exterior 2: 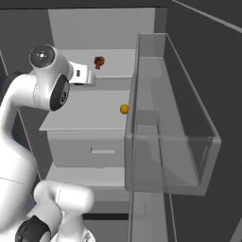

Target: Place one lemon and one chicken drumstick in each tupperware on the nearby counter, to pack two identical lunches.

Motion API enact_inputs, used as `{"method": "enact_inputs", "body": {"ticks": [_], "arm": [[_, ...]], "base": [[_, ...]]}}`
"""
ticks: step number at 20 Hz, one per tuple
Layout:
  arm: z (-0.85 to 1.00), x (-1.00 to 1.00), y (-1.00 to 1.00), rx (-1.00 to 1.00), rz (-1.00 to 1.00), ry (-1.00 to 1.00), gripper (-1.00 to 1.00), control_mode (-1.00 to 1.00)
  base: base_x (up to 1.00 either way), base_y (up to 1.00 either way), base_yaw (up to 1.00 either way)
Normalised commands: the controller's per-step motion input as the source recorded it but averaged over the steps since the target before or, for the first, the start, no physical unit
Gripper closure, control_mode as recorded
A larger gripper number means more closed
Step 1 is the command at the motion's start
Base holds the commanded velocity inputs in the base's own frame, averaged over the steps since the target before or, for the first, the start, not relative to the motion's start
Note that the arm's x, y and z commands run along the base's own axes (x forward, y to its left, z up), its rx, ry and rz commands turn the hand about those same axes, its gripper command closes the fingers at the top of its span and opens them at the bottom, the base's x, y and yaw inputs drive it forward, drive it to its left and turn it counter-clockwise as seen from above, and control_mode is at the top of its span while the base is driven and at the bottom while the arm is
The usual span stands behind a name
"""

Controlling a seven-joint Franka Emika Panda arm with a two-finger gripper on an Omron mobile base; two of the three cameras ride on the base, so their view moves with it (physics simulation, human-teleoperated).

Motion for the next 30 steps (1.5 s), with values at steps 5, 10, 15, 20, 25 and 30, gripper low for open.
{"method": "enact_inputs", "body": {"ticks": [5,10,15,20,25,30], "arm": [[0.00,0.33,0.00,0.00,0.00,0.00,-1.00,-1.00],[0.22,0.17,-0.17,0.00,0.00,0.00,-1.00,-1.00],[0.18,0.37,-0.09,0.00,0.00,0.00,-1.00,-1.00],[0.01,0.65,0.00,0.00,0.00,0.00,-1.00,-1.00],[-0.13,0.81,0.00,0.00,0.00,0.00,-1.00,-1.00],[-0.19,0.79,0.00,0.00,0.00,0.00,-1.00,-1.00]], "base": [[0.00,0.00,0.00],[0.00,0.00,0.00],[0.00,0.00,0.00],[0.00,0.00,0.00],[0.00,0.00,0.00],[0.00,0.00,0.00]]}}
